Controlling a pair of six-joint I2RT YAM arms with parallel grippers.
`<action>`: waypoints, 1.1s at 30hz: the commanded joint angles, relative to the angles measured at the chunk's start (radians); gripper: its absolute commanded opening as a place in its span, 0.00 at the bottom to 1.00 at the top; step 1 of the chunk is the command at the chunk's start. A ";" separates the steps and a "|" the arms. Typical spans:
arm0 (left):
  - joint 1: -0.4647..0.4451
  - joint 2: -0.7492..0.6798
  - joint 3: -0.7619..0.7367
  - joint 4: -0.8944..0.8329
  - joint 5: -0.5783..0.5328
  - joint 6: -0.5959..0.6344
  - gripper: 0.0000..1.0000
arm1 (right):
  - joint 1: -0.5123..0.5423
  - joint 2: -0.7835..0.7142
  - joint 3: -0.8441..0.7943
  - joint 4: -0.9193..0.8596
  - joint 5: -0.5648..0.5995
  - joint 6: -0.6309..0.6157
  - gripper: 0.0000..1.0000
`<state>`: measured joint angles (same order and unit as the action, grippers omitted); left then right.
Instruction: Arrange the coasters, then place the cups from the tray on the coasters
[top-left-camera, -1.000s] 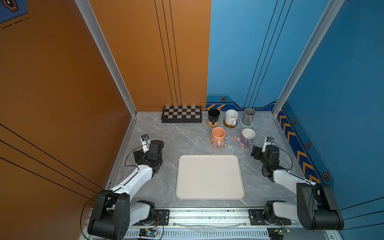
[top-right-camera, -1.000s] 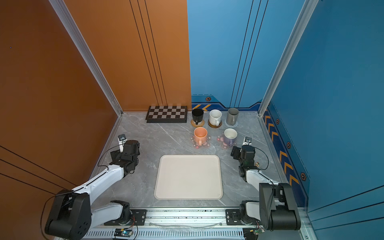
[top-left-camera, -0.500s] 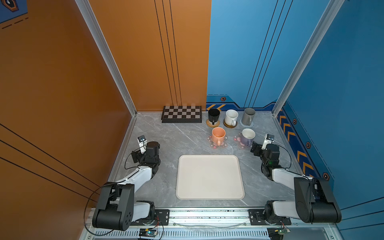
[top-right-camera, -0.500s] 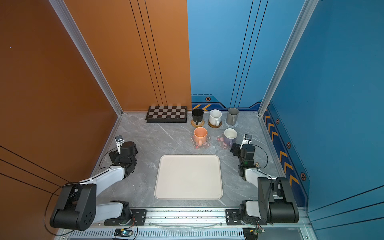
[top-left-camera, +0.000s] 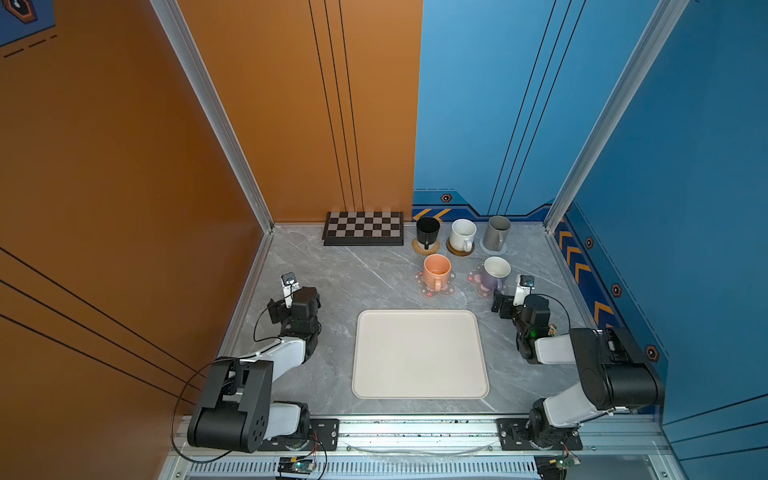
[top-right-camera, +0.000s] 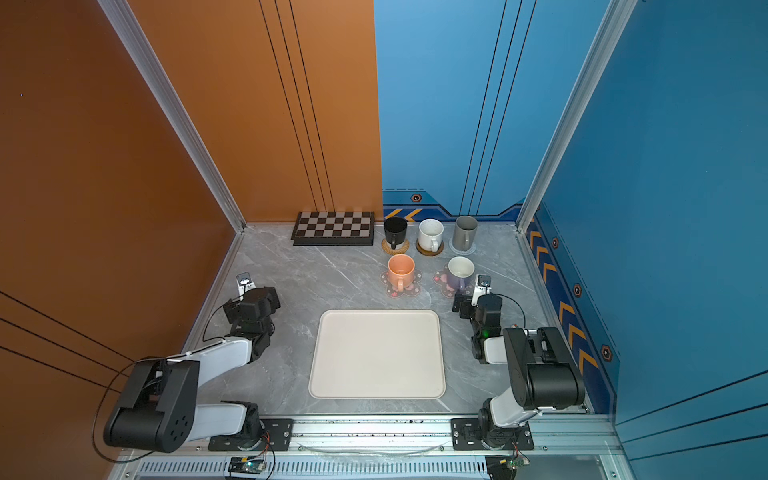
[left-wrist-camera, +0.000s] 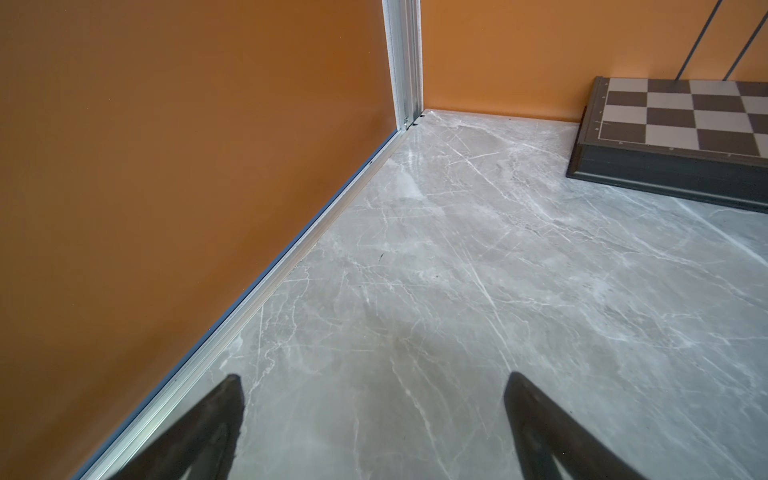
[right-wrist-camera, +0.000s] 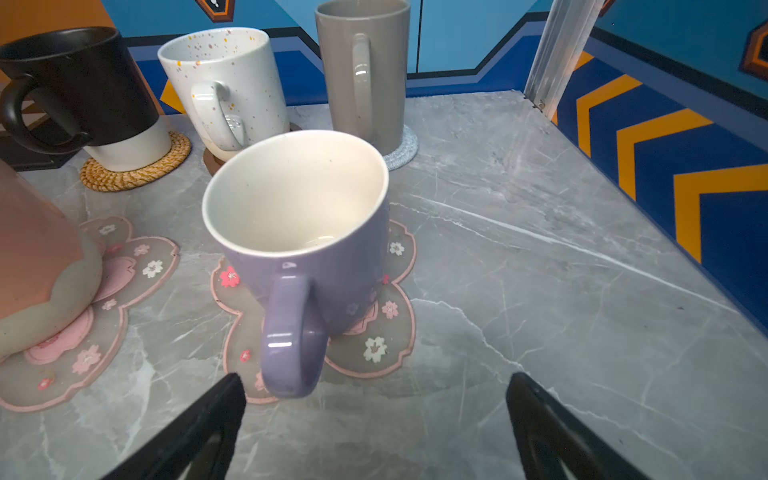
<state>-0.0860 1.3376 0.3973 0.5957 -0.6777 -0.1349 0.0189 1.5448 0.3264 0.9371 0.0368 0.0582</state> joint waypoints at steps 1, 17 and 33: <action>0.003 0.015 0.001 0.036 0.028 0.015 0.98 | -0.002 -0.001 0.022 0.016 -0.033 -0.027 1.00; -0.025 0.179 -0.029 0.322 0.263 0.145 0.98 | -0.011 0.001 0.046 -0.027 0.012 0.002 1.00; -0.022 0.241 -0.057 0.438 0.285 0.162 0.98 | -0.011 0.001 0.046 -0.027 0.014 0.003 1.00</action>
